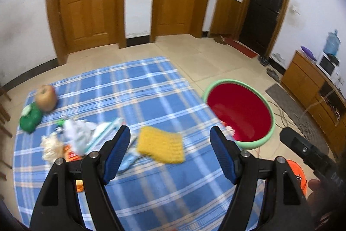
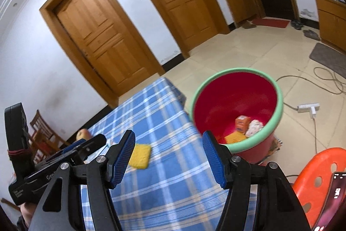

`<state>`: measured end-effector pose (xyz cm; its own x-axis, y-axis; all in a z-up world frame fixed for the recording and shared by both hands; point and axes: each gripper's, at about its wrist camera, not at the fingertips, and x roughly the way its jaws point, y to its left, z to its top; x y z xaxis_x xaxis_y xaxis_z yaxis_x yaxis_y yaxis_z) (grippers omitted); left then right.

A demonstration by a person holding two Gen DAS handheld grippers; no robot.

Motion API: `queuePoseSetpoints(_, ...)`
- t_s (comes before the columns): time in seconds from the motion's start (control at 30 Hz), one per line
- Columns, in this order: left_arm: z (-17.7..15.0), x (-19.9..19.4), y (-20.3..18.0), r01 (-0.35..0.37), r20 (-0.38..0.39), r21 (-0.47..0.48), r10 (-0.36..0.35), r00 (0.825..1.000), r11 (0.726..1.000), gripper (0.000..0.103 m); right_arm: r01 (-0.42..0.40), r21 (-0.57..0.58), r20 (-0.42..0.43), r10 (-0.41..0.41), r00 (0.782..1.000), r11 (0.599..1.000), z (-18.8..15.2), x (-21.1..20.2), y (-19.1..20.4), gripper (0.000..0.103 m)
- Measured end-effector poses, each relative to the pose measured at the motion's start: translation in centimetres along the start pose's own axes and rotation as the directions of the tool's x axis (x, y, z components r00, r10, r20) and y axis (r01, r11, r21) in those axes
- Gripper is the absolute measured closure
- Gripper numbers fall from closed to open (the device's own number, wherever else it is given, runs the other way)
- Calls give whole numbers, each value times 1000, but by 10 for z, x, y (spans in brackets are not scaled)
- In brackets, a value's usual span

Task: Collect trash
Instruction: 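Move both open tools back over the table, then grasp the crumpled white paper with the left tool while the right grasps the yellow foam net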

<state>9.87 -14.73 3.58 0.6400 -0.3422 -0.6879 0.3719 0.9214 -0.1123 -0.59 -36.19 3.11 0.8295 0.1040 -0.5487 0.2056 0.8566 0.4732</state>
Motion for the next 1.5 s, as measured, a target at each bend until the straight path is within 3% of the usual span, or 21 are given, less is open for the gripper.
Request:
queuePoseSetpoints(0.33,-13,-23,81,-125,9,-106,126,992,987,28,-40,-41,-97,36,995,998,-17,24,35,37)
queuePoseSetpoints(0.7,-23,-21,162,-236,-21,-206,237,971,950,28,-63,-77,-190,48,981,995,-28,64,51,37)
queuePoseSetpoints(1.03,-35,16,197,-225,-95,-248,208,974,942,31,-47,-107,-262,17,965,993,-36,111,58,37)
queuePoseSetpoints(1.27,-43,37,208,-292,-119,-222,271,955,930,33,-26,-98,-291,-3,957,995,-42,141,56,37)
queuePoseSetpoints(1.5,-50,54,217,-242,-133,-259,214,968,935,45,-8,-103,-297,-23,954,995,-45,159,54,45)
